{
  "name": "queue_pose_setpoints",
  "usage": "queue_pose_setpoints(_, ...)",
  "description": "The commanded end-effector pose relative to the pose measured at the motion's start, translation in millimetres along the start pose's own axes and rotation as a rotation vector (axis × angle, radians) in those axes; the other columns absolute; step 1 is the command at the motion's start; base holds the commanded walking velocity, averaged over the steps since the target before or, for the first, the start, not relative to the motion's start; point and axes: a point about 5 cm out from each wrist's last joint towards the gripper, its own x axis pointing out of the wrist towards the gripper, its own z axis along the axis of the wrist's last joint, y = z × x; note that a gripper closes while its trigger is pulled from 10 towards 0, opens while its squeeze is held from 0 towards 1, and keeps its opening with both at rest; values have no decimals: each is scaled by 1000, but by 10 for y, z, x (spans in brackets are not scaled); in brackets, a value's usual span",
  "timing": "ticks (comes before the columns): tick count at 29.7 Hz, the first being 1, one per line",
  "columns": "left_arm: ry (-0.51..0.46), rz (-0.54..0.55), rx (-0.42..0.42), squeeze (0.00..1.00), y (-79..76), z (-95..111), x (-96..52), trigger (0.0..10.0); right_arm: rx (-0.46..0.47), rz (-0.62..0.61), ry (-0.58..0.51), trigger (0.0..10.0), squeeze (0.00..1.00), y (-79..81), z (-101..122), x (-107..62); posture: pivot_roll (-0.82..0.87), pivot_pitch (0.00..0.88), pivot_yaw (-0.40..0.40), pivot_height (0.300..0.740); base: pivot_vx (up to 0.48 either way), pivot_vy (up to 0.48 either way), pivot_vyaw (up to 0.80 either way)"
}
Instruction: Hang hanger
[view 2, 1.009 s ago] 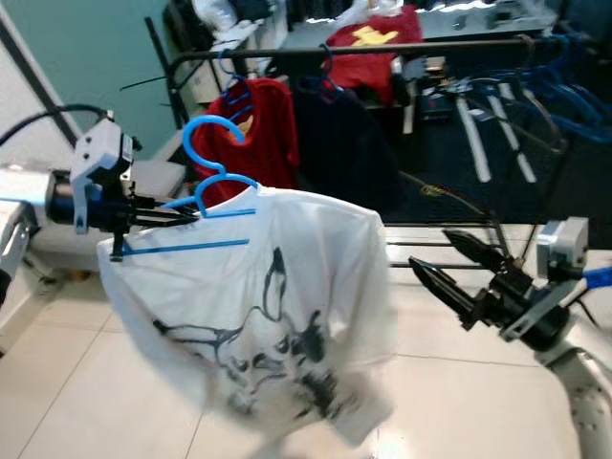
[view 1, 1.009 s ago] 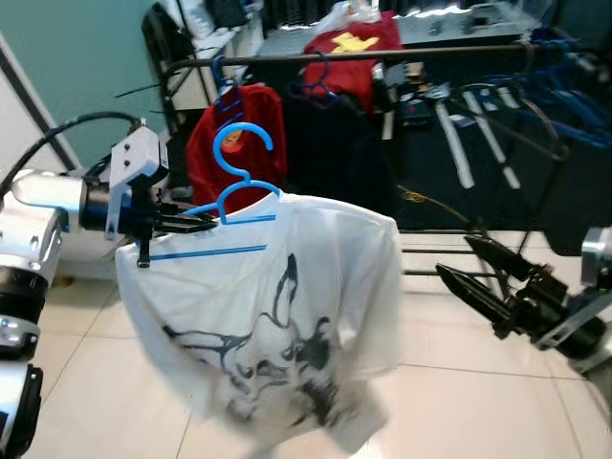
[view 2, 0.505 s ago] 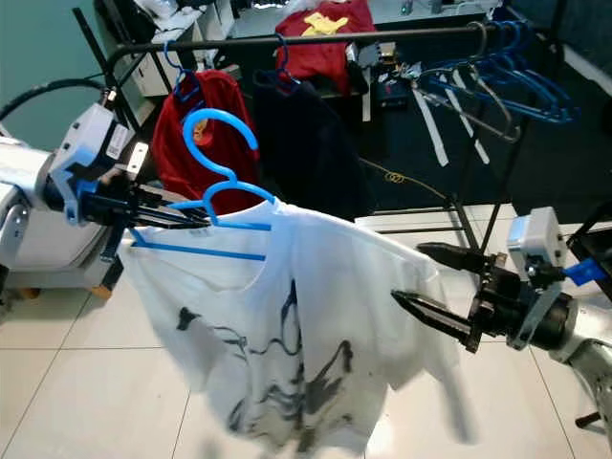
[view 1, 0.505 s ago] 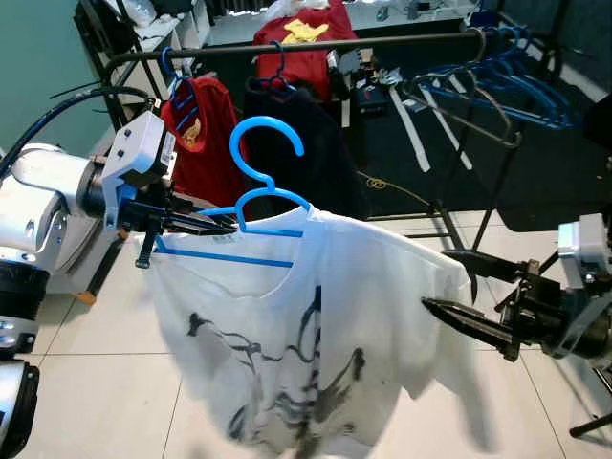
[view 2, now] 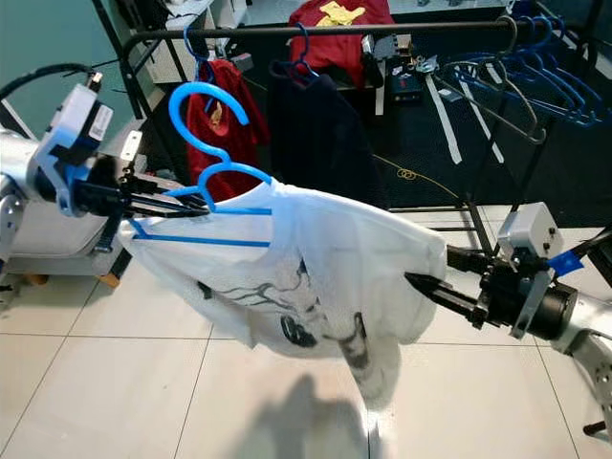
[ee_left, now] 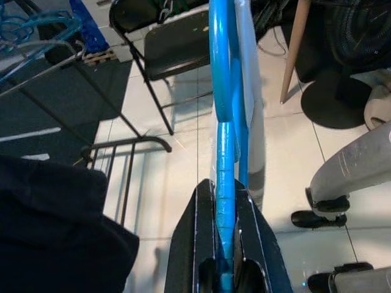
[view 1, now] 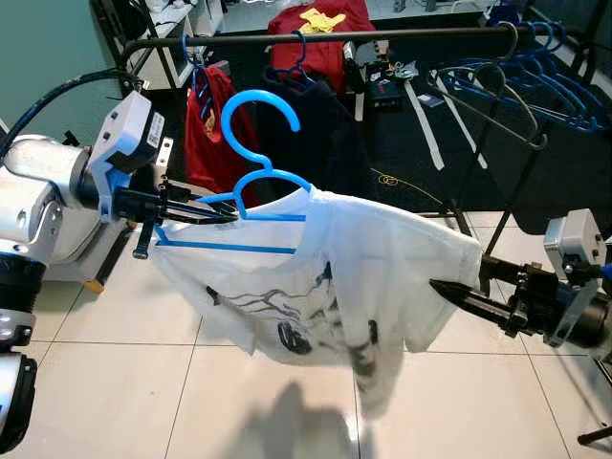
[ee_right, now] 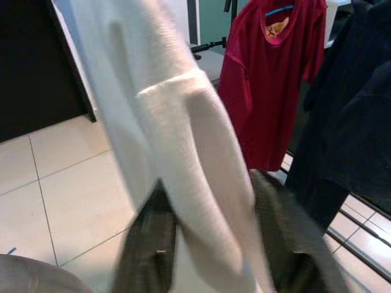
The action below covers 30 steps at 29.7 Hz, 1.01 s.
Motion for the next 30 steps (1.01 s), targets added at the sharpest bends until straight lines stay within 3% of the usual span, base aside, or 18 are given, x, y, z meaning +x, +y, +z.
queue_pose_setpoints(1,6,-18,11,0,-4,62,-122,10000,-9,-25,4,0,0,-33,29,-43,-67,87,82,740,0,0,0)
queue_pose_setpoints(7,20,-4,4,0,-2,47,-166,10000,-24,-68,-5,0,0,-90,47,-61,-64,88,81,740,0,0,0)
queue_pose_setpoints(9,123,35,-41,0,-1,-150,-279,10000,-50,-161,-94,0,0,-222,177,-108,-64,88,80,740,0,0,0)
queue_pose_setpoints(13,182,33,-69,0,-42,-265,-325,10000,-62,-215,-133,0,0,-292,243,-152,-64,89,80,740,0,0,0)
queue_pose_setpoints(18,364,-64,-143,0,-321,-615,-393,10000,-82,-430,-219,0,0,-558,373,-361,-60,88,81,740,0,0,0)
queue_pose_setpoints(27,351,-60,-148,0,-350,-661,-389,10000,-83,-567,-249,0,0,-716,423,-465,-60,89,76,740,0,0,0)
queue_pose_setpoints(30,250,15,-130,0,-258,-539,-449,10000,-52,-656,-130,0,0,-810,248,-520,-61,91,75,740,0,0,0)
